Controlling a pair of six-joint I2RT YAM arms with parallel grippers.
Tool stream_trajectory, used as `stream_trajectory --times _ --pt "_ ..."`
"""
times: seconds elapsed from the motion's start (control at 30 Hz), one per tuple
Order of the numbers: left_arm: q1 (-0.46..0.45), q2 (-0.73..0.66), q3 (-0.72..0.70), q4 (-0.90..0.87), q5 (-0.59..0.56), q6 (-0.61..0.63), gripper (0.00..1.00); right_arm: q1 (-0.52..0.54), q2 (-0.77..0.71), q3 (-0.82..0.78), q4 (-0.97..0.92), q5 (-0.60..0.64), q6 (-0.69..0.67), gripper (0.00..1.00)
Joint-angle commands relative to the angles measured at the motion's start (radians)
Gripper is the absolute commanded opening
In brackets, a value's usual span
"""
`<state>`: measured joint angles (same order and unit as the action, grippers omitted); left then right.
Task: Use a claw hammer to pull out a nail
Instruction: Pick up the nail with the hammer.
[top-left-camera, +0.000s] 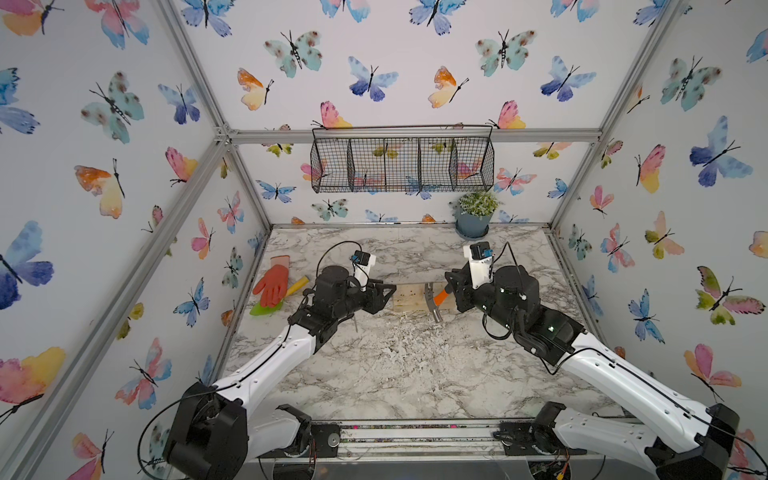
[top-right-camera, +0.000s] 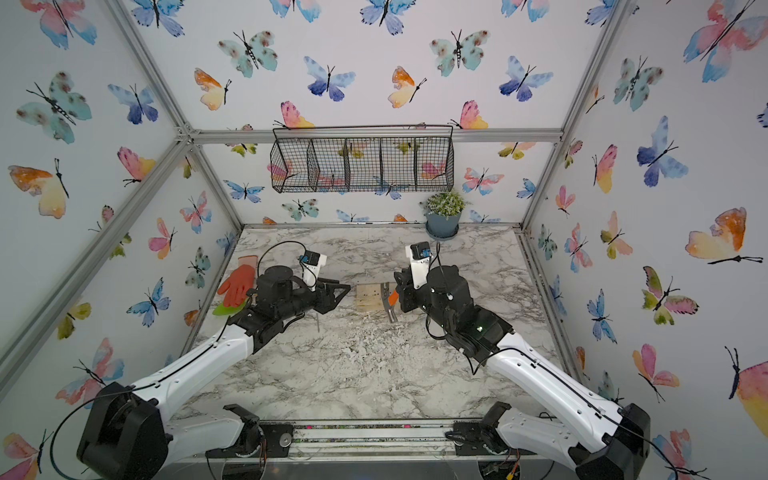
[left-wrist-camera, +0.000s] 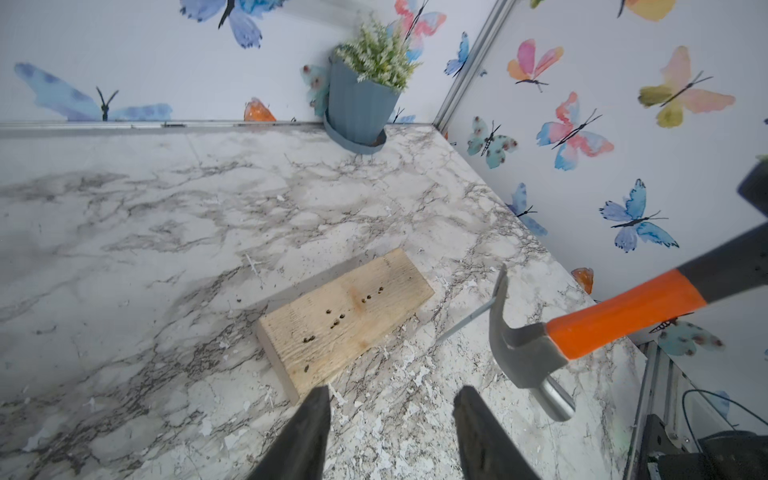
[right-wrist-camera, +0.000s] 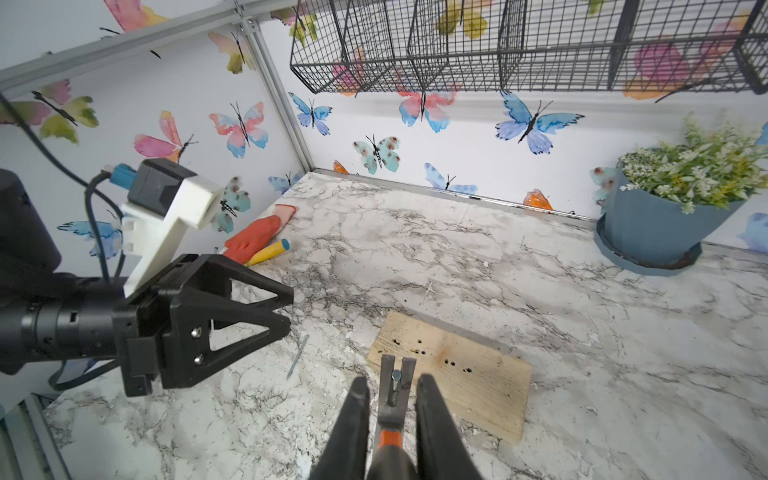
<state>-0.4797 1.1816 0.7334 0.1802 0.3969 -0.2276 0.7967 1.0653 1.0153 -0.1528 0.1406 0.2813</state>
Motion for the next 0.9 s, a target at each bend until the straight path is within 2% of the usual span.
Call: stream_trajectory --times 0.0,0.07,0.1,0.23,0.33,0.43,0.73,0.87 --pt "-0.005 -0.023 -0.054 0.114 0.072 0.1 0.5 -0.008 -0.038 0.083 0.051 -0.061 0.039 0.03" --pt "-0.007 -0.032 -0.081 0.149 0.077 0.114 0.48 -0.008 -0.036 0.097 0.046 -0.084 0.052 0.03" --pt "-0.009 -0.034 -0.091 0.164 0.121 0.123 0.48 -0.008 -0.036 0.102 0.047 -0.097 0.061 0.03" --pt "-0.026 -0.003 -0.078 0.149 0.113 0.162 0.42 -0.008 -0.039 0.127 0.036 -0.139 0.092 0.03" --pt "-0.077 -0.008 -0.081 0.16 0.078 0.223 0.42 -0.008 -0.044 0.128 0.038 -0.16 0.116 0.03" --pt "-0.157 -0.016 -0.081 0.162 -0.035 0.31 0.43 -0.008 -0.039 0.123 0.041 -0.192 0.139 0.03" --pt "-0.158 0.042 -0.049 0.155 -0.071 0.315 0.43 -0.008 -0.045 0.112 0.059 -0.258 0.179 0.03" --pt "-0.158 0.067 -0.03 0.158 -0.052 0.31 0.39 -0.008 -0.051 0.112 0.059 -0.267 0.184 0.03"
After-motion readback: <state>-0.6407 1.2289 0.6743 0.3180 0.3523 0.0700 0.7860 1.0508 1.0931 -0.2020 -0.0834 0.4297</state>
